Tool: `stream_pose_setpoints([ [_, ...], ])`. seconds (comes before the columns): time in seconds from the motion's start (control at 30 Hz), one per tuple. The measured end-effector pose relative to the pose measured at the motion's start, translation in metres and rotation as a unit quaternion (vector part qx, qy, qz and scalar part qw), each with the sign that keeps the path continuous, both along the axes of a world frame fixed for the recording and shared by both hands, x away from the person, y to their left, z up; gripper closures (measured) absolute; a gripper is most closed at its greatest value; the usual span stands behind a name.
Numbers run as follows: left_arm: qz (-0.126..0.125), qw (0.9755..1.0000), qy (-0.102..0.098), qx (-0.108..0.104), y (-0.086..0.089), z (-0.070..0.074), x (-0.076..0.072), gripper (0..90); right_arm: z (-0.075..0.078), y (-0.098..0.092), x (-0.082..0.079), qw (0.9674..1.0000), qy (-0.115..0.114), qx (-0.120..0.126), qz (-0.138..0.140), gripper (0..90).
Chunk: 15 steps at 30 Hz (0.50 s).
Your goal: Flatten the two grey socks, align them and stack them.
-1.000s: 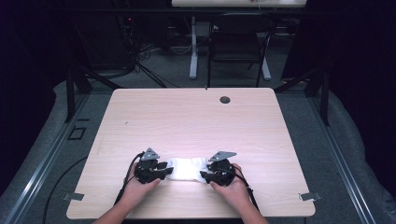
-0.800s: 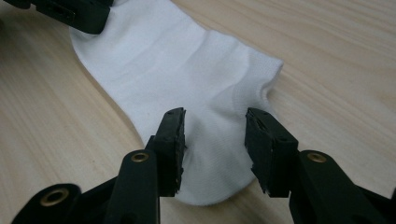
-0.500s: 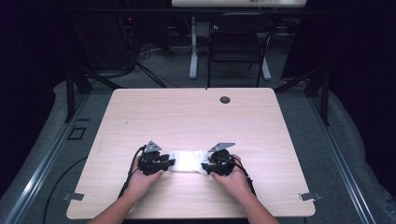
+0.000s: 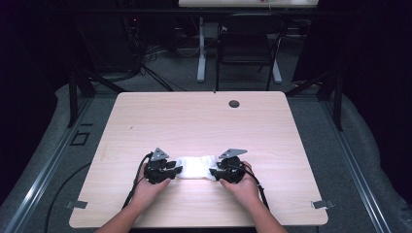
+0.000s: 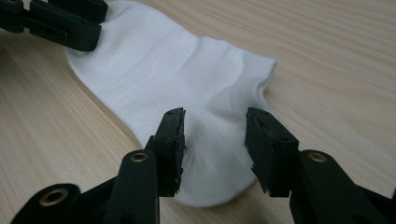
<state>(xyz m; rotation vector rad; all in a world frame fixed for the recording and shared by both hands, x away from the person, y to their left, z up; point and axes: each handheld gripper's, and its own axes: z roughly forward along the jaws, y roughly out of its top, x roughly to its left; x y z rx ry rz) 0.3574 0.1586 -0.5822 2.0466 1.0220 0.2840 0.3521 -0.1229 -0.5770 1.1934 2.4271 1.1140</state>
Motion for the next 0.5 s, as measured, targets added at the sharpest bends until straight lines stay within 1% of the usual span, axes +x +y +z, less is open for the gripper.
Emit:
stream_pose_setpoints([
  [0.07, 0.0, 1.0, 0.004, -0.002, 0.0, 0.0, 0.0, 59.5, 0.0, 0.0, 0.0, 1.0, -0.005, 0.001, 0.001, 56.5],
  [0.17, 0.0, 0.9999, 0.012, -0.01, 0.0, 0.001, 0.0, 55.1, 0.0, 0.001, -0.001, 1.0, -0.005, 0.002, 0.002, 55.2],
  [0.23, 0.001, 0.9998, 0.017, -0.011, 0.0, 0.003, 0.0, 53.7, 0.0, 0.001, -0.001, 1.0, -0.004, 0.0, 0.002, 54.1],
  [0.27, 0.003, 0.9997, 0.019, -0.013, 0.0, 0.003, -0.001, 52.7, 0.0, 0.001, -0.001, 1.0, -0.003, 0.004, 0.001, 53.4],
  [0.3, 0.005, 0.9996, 0.021, -0.016, 0.001, 0.004, -0.001, 52.1, 0.001, 0.001, -0.001, 1.0, -0.004, 0.0, 0.001, 53.1],
  [0.37, 0.004, 0.9996, 0.022, -0.018, 0.002, 0.006, -0.001, 50.3, 0.003, 0.0, -0.002, 1.0, -0.005, -0.002, 0.002, 52.0],
  [0.4, 0.004, 0.9996, 0.021, -0.019, 0.003, 0.007, -0.001, 49.1, 0.004, 0.0, -0.003, 1.0, -0.008, 0.002, -0.001, 51.3],
  [0.43, 0.005, 0.9994, 0.022, -0.027, 0.004, 0.009, -0.002, 48.6, 0.006, -0.001, -0.003, 0.9999, -0.011, 0.002, -0.001, 50.7],
  [0.47, 0.005, 0.9993, 0.018, -0.032, 0.004, 0.01, -0.002, 47.8, 0.007, -0.001, -0.004, 0.9999, -0.015, 0.003, -0.005, 50.3],
  [0.5, 0.007, 0.9994, 0.013, -0.032, 0.005, 0.012, -0.003, 47.3, 0.009, -0.002, -0.004, 0.9998, -0.017, 0.01, -0.007, 49.7],
])
